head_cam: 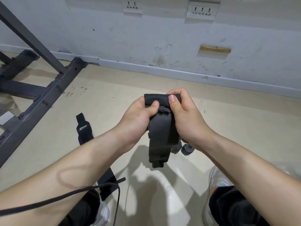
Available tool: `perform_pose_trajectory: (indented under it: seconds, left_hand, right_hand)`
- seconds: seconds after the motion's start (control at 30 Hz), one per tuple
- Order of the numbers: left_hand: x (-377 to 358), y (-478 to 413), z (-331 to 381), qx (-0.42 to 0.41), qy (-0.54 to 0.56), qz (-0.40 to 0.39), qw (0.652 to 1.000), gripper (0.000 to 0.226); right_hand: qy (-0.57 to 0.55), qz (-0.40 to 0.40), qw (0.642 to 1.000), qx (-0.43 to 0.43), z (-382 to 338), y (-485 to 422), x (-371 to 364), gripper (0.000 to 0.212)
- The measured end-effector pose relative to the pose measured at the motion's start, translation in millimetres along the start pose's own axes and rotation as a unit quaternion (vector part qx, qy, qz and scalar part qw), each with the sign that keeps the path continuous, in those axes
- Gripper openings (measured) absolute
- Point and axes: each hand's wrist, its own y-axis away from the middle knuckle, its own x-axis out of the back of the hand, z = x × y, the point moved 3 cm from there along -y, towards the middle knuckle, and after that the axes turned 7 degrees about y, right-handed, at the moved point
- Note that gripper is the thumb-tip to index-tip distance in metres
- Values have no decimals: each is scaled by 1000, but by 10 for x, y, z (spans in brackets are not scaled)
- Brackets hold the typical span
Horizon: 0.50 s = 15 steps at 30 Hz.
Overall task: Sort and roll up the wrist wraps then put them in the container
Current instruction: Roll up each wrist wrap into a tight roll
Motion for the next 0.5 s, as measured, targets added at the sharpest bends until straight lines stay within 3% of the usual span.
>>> perform_pose_trajectory:
  seconds: [0.1, 0.23, 0.37, 0.5]
  left_hand:
    - [-13, 40, 46, 5, 37, 8, 999, 30]
    - [-52, 94, 130, 77, 172, -15, 982, 37]
    - [-31, 103, 143, 102, 145, -30, 984, 53]
    - [50, 62, 129, 81, 130, 33, 988, 32]
  right_hand:
    - [19, 8, 1000, 19, -13, -16, 9, 13]
    - [20, -20, 999, 32, -7, -4, -4, 13]
    - [16, -58, 998, 34, -19, 4, -15, 13]
    - [-25, -103, 994, 5, -12, -8, -6, 18]
